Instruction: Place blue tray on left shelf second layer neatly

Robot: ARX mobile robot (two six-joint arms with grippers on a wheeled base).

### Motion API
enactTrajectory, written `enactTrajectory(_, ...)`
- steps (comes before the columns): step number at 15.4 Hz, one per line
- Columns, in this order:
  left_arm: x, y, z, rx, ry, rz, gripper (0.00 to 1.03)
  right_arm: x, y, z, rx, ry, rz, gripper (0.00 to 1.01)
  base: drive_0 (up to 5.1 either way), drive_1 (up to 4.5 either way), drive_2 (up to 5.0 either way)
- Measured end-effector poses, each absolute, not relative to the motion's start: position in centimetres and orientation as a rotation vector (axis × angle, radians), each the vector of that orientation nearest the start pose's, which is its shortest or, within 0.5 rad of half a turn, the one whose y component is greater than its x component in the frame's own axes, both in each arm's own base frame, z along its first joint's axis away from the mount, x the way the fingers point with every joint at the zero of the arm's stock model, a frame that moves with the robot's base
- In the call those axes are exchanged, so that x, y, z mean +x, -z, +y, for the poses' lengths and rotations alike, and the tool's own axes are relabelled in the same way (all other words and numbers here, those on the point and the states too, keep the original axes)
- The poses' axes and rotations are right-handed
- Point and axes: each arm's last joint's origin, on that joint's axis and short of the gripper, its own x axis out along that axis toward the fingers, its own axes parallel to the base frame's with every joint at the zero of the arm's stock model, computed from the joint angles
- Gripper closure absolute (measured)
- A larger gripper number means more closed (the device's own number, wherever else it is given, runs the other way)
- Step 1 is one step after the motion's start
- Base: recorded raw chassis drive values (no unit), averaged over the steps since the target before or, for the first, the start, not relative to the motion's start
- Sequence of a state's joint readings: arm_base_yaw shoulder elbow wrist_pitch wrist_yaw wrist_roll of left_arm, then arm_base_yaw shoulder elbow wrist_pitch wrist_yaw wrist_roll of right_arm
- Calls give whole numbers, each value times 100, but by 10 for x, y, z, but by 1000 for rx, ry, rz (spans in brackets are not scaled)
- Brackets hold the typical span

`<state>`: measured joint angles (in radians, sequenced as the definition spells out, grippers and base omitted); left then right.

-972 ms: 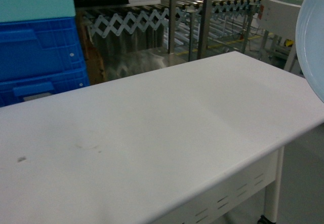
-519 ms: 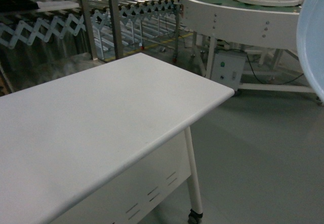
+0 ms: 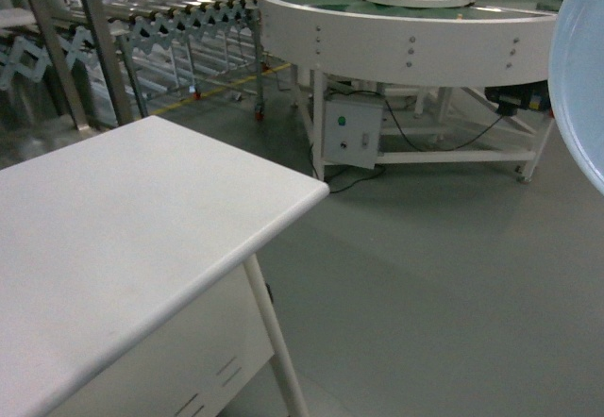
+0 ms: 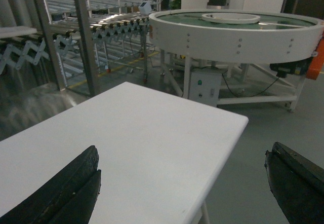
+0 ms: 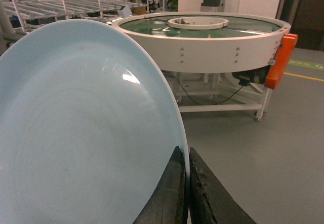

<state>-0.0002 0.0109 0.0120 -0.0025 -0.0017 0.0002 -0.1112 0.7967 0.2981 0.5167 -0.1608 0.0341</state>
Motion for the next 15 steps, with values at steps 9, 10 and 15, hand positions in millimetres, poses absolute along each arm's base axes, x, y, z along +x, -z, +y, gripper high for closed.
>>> enactTrajectory(9, 98, -166, 0, 0, 0, 3, 5, 175, -229, -15, 32, -50, -11, 99, 254, -234, -503)
enactTrajectory(10, 98, -167, 0, 0, -1, 1, 5, 175, -230, -15, 31, -49, -21, 99, 254, -234, -503)
enactTrajectory(15, 98, -166, 0, 0, -1, 2, 5, 175, -230, -15, 30, -49, -25, 99, 254, -234, -503)
